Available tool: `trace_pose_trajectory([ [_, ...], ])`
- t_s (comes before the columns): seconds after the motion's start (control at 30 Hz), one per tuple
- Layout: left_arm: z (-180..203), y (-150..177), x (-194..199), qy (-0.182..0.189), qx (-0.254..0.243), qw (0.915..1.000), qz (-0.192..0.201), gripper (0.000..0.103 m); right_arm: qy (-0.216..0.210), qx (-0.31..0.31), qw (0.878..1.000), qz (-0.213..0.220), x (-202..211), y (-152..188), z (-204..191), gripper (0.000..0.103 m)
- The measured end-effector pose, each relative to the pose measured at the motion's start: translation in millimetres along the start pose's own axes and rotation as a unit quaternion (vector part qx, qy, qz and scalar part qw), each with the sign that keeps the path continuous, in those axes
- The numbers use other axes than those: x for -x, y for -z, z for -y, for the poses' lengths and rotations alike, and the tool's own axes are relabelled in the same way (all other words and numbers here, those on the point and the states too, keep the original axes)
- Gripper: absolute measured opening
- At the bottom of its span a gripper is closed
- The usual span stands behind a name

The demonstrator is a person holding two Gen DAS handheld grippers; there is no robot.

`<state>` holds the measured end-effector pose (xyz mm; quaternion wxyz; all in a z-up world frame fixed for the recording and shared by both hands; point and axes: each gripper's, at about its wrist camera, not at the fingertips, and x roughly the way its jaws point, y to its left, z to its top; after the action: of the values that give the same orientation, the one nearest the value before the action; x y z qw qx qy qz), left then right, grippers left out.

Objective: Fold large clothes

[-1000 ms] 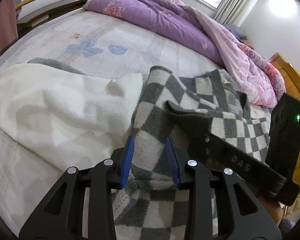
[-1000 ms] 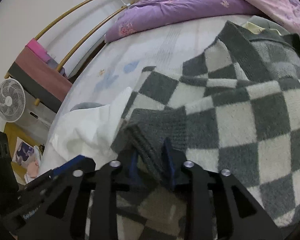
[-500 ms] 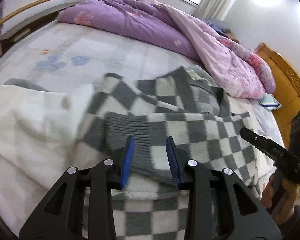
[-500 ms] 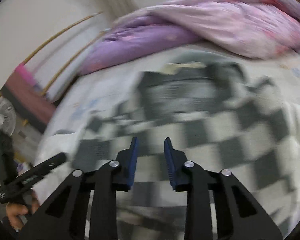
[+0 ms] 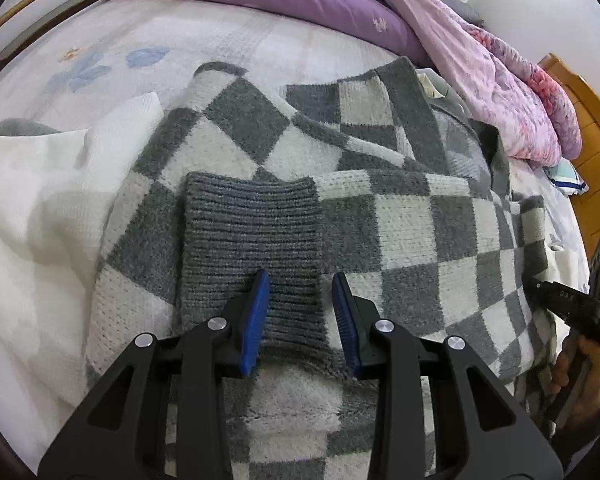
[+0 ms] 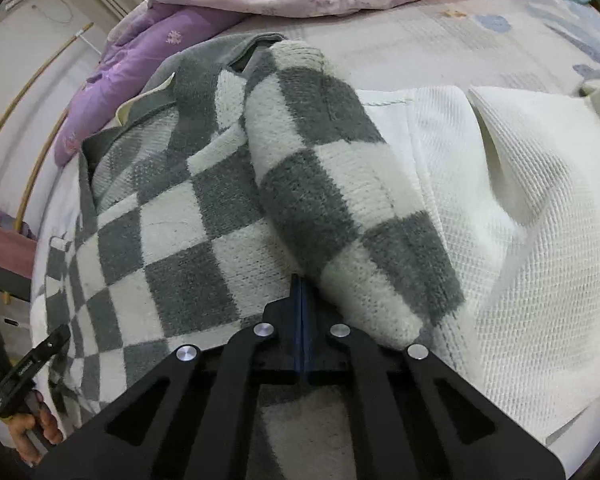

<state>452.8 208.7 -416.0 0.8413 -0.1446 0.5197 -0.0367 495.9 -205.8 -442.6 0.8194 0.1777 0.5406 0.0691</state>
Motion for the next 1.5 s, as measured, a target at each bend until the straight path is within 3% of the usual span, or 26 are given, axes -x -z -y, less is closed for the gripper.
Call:
trace_pose_trajectory([
  [0.13, -4.3, -15.7, 30.2, 0.04, 0.01, 0.9989, 0.021, 0.041, -0.046, 0.011, 0.999, 0.012, 32.4, -10.0, -0.3, 0.007],
  [0.2, -10.4, -31.8, 45.9, 0.045, 0.018, 0.9976, 0.05, 0.047, -0.053, 0.016, 0.998, 0.037, 48.8, -18.0, -2.7, 0.018],
  [0.23, -14.2, -38.6, 49.8, 0.046, 0.022, 0.9971, 0.057, 0.056, -0.054, 0.012, 0.997, 0.047, 56.8, -26.7, -1.2, 0.037],
  [0.27, -18.4, -48.1, 51.5, 0.043, 0.029, 0.9968, 0.06, 0.059, -0.052, 0.012, 0.997, 0.052, 60.3, -32.8, -0.4, 0.049],
  [0.43, -41.6, -101.5, 24.4, 0.012, 0.061, 0.9976, 0.03, 0.059, -0.026, -0.011, 0.999, 0.047, 58.3, -71.9, 13.2, 0.051],
  [0.53, -52.1, -118.8, 6.8, -0.003, 0.071, 0.9974, 0.008, 0.059, -0.032, -0.034, 0.999, 0.012, 38.9, -91.3, 22.9, 0.052],
  [0.73, -60.9, -130.5, -20.8, -0.012, 0.083, 0.9964, -0.015, 0.059, -0.049, -0.065, 0.997, 0.0, 26.4, -114.3, 26.0, 0.052],
  [0.8, -58.5, -131.7, -30.3, -0.032, 0.068, 0.9968, -0.025, 0.062, 0.027, -0.006, 1.0, -0.001, 20.3, -122.3, 10.8, 0.052],
  [0.83, -57.6, -130.6, -33.4, -0.039, 0.064, 0.9968, -0.029, 0.062, 0.064, 0.022, 0.997, -0.024, 9.4, -125.8, 5.2, 0.054],
  [0.93, -58.3, -128.7, -41.1, -0.045, 0.06, 0.9965, -0.036, 0.063, 0.114, 0.034, 0.989, -0.083, -16.7, -134.1, 17.1, 0.055],
  [1.07, -60.4, -129.6, -45.2, -0.041, 0.06, 0.9966, -0.04, 0.063, 0.093, 0.019, 0.99, -0.109, -26.3, -142.2, 34.6, 0.055],
  [1.17, -61.6, -133.4, -44.7, -0.027, 0.063, 0.9969, -0.04, 0.063, 0.019, 0.002, 0.992, -0.122, -27.1, -144.4, 37.7, 0.051],
  [1.27, -59.0, -138.5, -47.6, -0.032, 0.057, 0.9969, -0.045, 0.063, 0.027, 0.012, 0.991, -0.134, -31.8, -143.4, 37.6, 0.047],
  [1.33, -56.9, -140.6, -49.4, -0.033, 0.055, 0.9968, -0.048, 0.063, 0.003, -0.004, 0.99, -0.143, -35.5, -143.1, 41.7, 0.035],
  [1.5, -61.0, -146.2, -56.0, -0.024, 0.071, 0.9956, -0.057, 0.063, 0.003, -0.003, 0.991, -0.136, -38.6, -139.2, 45.3, 0.03],
])
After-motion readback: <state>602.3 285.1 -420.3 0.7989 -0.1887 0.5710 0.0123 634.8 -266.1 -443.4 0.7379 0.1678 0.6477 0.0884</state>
